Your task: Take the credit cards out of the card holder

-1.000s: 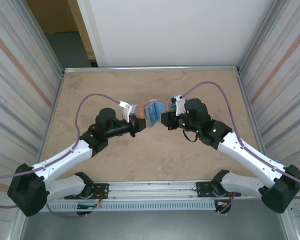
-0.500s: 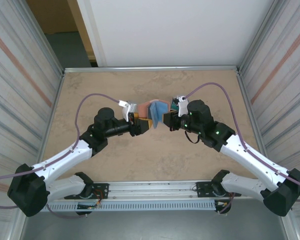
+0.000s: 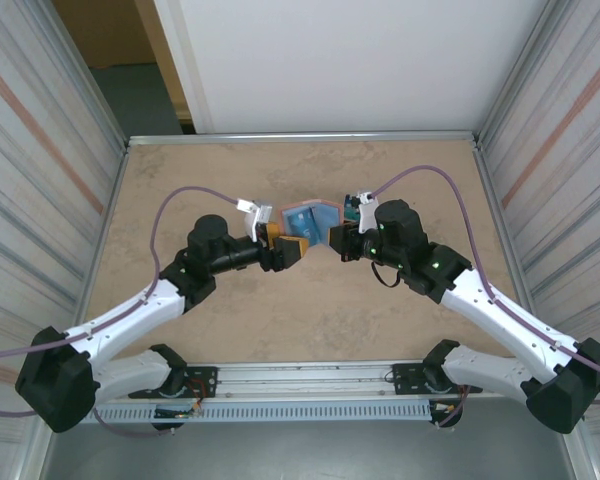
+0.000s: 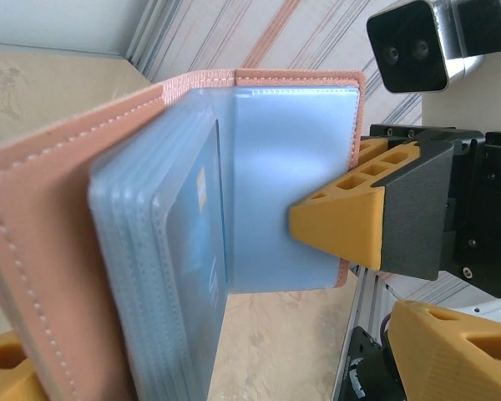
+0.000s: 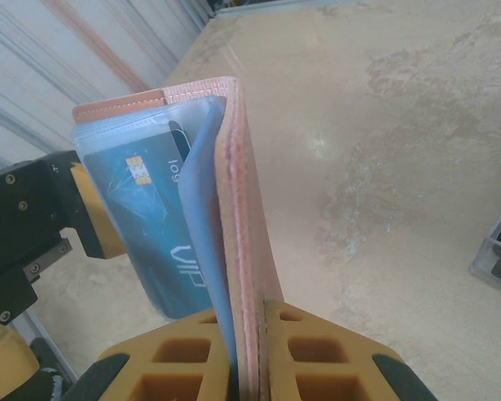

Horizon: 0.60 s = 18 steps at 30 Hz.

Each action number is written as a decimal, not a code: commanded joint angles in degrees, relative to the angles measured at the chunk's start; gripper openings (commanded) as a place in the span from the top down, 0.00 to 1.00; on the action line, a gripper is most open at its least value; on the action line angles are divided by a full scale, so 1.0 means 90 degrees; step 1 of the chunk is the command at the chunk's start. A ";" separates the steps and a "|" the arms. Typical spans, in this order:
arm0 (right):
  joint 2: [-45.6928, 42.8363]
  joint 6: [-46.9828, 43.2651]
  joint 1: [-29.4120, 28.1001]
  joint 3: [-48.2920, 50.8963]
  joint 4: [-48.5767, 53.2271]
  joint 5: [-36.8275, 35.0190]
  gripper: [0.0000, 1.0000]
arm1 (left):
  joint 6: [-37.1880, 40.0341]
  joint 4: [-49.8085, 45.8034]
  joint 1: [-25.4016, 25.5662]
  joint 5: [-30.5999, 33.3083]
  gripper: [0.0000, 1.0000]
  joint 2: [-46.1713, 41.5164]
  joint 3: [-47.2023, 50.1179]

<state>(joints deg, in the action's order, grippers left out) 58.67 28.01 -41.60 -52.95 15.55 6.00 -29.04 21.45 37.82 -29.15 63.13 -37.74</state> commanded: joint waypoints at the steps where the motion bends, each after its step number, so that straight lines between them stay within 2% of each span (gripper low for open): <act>1: -0.0175 0.0145 0.0030 -0.0001 -0.0158 0.0004 1.00 | -0.0070 0.0249 -0.0062 -0.0143 0.17 0.0103 -0.0021; 12: -0.0124 0.0460 0.0018 -0.0090 -0.0126 0.0290 1.00 | -0.0072 0.0311 -0.0055 -0.0100 0.38 0.0600 -0.0181; 13: -0.0102 0.0480 0.0017 -0.0092 -0.0099 0.0290 1.00 | -0.0088 0.0354 -0.0053 -0.0109 0.41 0.0658 -0.0196; 18: -0.0083 0.0511 0.0026 -0.0105 0.0180 0.0116 1.00 | -0.0148 0.0481 -0.0052 -0.0147 0.74 0.0876 -0.0256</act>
<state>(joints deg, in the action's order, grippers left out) 58.67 31.14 -41.60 -52.95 16.34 7.44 -30.24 23.42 37.82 -29.43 70.67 -38.00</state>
